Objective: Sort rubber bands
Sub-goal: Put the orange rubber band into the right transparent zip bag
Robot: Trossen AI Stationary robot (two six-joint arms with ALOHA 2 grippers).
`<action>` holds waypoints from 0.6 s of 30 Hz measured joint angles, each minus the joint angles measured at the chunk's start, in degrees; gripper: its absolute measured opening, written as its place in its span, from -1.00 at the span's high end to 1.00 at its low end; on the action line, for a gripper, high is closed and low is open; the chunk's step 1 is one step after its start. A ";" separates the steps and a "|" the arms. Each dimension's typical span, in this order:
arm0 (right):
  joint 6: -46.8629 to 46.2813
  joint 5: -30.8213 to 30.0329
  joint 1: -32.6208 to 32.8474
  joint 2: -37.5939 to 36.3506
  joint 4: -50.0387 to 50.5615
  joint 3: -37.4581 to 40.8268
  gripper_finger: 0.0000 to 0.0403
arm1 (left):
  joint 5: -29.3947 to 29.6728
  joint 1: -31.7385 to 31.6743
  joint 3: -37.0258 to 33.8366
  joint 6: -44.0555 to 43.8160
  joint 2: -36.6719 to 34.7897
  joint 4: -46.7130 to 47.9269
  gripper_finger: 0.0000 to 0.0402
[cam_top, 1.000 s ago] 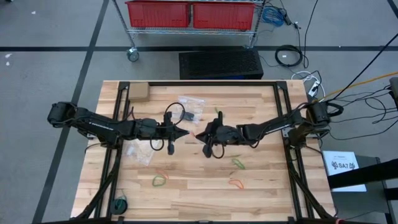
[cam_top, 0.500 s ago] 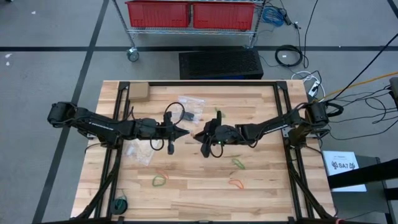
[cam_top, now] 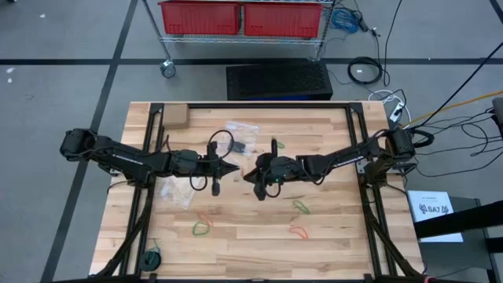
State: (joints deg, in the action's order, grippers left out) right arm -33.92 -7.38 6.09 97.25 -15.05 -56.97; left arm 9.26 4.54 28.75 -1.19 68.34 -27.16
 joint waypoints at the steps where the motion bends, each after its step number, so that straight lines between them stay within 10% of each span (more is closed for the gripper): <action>1: -0.57 0.11 0.06 0.00 -0.02 0.00 1.00 | 0.00 0.00 0.00 0.00 0.00 -0.03 1.00; 18: -4.49 -1.61 -0.99 5.81 -8.14 0.02 0.92 | 0.02 0.00 0.00 -0.07 0.00 -0.48 1.00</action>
State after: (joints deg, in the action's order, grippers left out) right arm -38.41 -8.99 5.10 103.07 -23.19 -56.95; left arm 9.28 4.54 28.75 -1.26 68.34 -27.63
